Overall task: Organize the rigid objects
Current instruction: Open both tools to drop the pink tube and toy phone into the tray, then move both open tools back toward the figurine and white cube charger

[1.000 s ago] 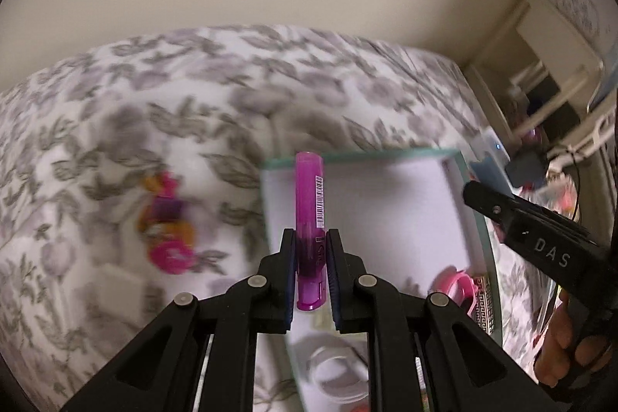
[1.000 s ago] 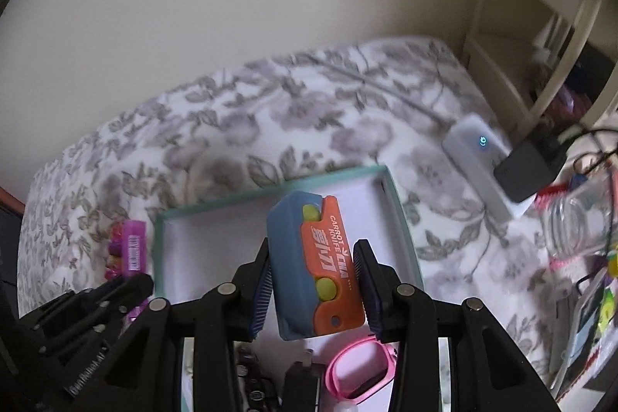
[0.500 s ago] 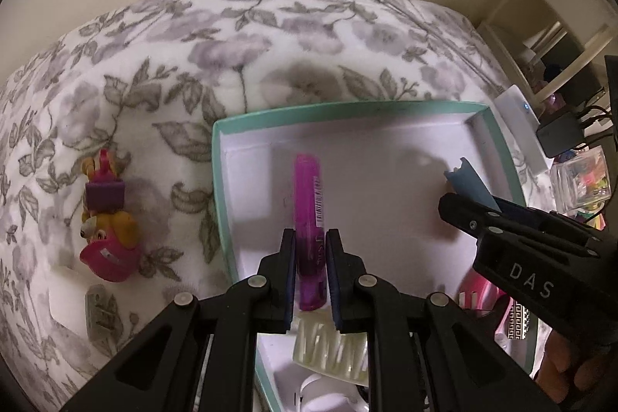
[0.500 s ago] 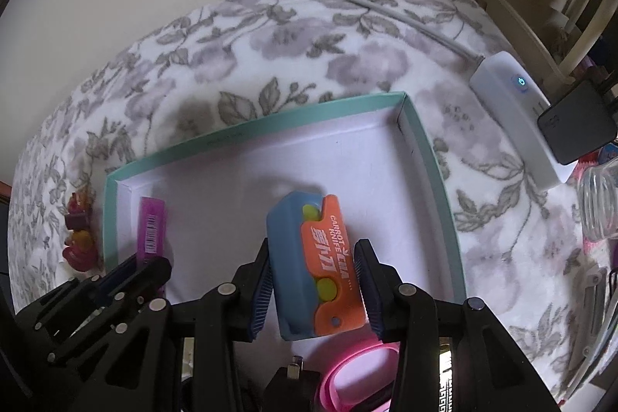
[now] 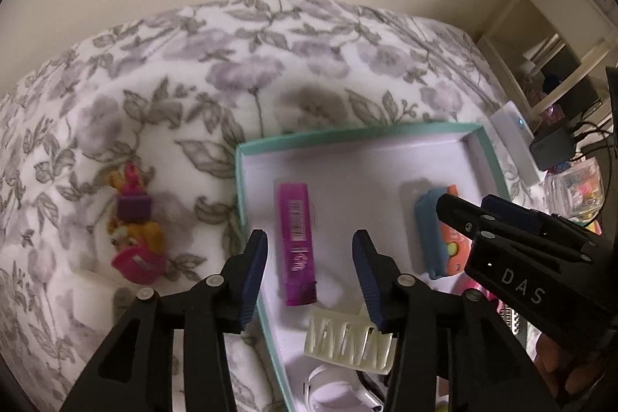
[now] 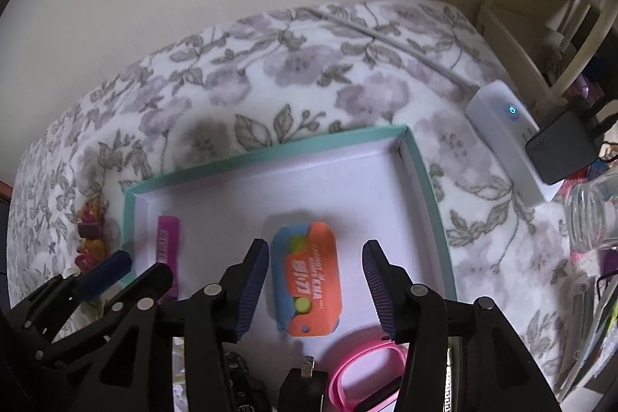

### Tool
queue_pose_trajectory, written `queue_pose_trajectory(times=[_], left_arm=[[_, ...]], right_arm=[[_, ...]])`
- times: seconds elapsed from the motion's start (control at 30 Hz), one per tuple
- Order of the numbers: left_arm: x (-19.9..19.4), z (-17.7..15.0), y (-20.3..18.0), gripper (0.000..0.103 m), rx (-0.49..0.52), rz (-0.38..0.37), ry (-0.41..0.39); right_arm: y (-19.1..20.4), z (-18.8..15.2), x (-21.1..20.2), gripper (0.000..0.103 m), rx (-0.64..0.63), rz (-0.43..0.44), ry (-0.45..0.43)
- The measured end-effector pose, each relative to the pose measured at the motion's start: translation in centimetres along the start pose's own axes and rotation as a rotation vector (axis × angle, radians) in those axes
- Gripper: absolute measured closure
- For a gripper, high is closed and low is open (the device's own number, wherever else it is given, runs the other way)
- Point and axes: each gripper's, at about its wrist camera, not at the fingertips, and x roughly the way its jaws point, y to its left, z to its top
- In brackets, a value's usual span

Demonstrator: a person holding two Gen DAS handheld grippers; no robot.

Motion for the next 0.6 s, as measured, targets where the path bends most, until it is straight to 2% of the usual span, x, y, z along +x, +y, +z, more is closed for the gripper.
queue_pose_trajectory(times=[0.03,0.1,0.2,0.27,0.6], left_arm=[[-0.4,0.1,0.2,0.046,-0.006,0.002,-0.006],[-1.2,0.4,0.6,0.039,-0.013,0.025,-0.026],[-2.4,0.7,1.4,0.036,-0.030,0.066,-0.054],[-3.0,1.0,2.3,0.029,-0.055,0.084,-0.064],[-4.1,1.4,5.6,0.027,-0.141,0.164,-0.073]], right_arm=[[0.1,0.1,-0.3,0.046,-0.001,-0.001,-0.008],[0.2,0.2,-1.0,0.044,-0.003,-0.005,-0.027],[0.7,0.4,-1.9,0.040,-0.010,-0.007,-0.053],[0.9,0.5,-2.5,0.034,-0.013,-0.009,-0.070],[1.5,0.8,-3.4,0.017,-0.018,-0.011,-0.102]])
